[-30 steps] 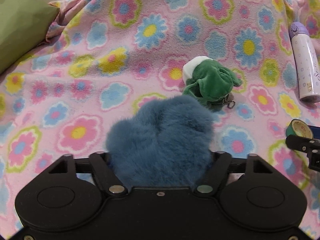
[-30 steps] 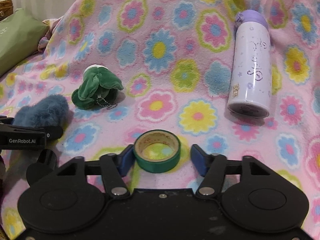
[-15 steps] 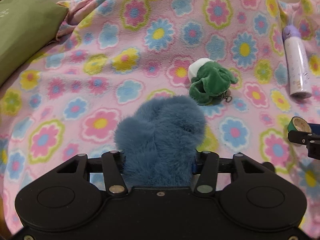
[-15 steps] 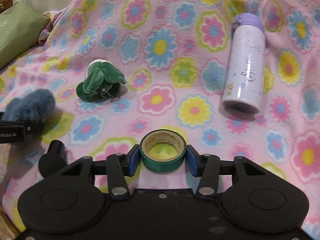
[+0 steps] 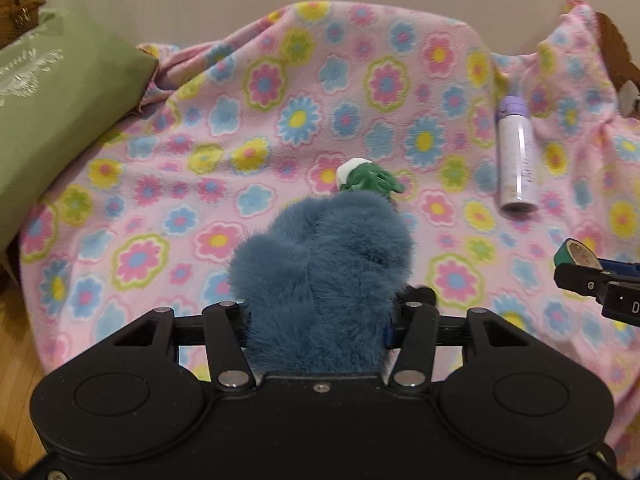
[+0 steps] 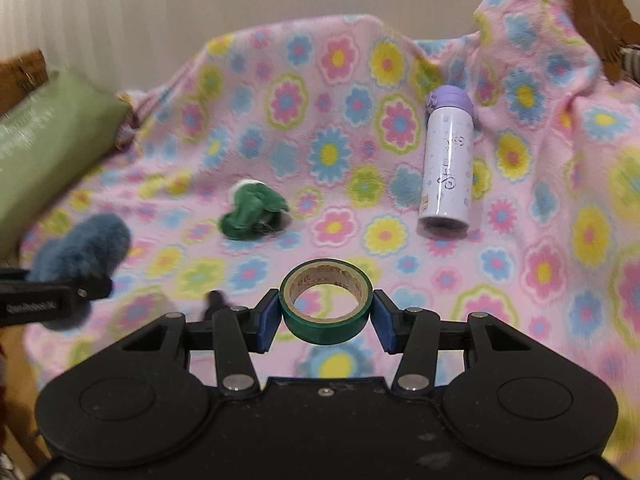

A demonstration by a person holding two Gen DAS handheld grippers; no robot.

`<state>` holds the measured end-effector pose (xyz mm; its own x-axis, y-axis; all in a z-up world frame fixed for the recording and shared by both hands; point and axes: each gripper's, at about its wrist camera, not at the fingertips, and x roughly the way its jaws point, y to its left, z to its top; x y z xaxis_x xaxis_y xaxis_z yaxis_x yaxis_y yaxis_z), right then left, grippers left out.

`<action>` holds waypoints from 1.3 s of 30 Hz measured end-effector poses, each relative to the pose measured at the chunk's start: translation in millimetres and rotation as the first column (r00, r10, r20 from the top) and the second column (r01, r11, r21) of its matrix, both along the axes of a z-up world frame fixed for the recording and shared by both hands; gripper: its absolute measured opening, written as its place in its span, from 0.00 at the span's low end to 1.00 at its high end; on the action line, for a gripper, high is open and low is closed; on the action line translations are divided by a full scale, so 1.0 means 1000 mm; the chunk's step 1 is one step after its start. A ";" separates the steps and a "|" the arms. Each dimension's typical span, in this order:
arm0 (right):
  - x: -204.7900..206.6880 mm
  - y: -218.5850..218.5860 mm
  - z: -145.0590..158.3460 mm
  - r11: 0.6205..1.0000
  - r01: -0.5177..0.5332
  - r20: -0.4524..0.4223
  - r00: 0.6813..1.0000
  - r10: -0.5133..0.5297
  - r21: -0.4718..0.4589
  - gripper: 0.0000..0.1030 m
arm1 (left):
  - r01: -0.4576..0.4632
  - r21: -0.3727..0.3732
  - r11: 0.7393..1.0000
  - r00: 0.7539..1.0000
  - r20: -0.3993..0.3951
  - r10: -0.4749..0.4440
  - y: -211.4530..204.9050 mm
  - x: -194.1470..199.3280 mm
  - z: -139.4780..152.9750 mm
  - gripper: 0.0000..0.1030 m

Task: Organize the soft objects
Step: 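Lift the pom-pom and green tape roll and carry both over the basket, then lower the pom-pom and tape roll into the basket and open both grippers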

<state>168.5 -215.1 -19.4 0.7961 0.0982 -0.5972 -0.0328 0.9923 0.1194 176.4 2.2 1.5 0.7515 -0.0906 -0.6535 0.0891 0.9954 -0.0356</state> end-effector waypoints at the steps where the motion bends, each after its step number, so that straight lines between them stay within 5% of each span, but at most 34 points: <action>1: -0.010 0.003 0.003 1.000 0.000 0.003 1.000 0.000 0.012 0.46 | 0.003 0.005 1.000 1.000 0.001 -0.003 -0.002 -0.008 0.002 0.49; 19: -0.153 0.013 -0.005 0.986 0.032 -0.051 0.998 -0.024 0.163 0.47 | 0.058 0.002 0.998 0.995 -0.083 -0.058 -0.023 -0.121 -0.019 0.50; 28: -0.163 0.040 -0.021 0.997 0.019 -0.108 0.994 -0.011 0.075 0.47 | 0.014 -0.009 1.000 0.989 -0.145 -0.016 -0.013 -0.130 -0.038 0.50; 39: -0.161 0.038 -0.024 0.997 0.036 -0.148 0.989 -0.025 0.071 0.47 | 0.004 -0.011 1.000 0.984 -0.178 -0.006 -0.012 -0.133 -0.046 0.51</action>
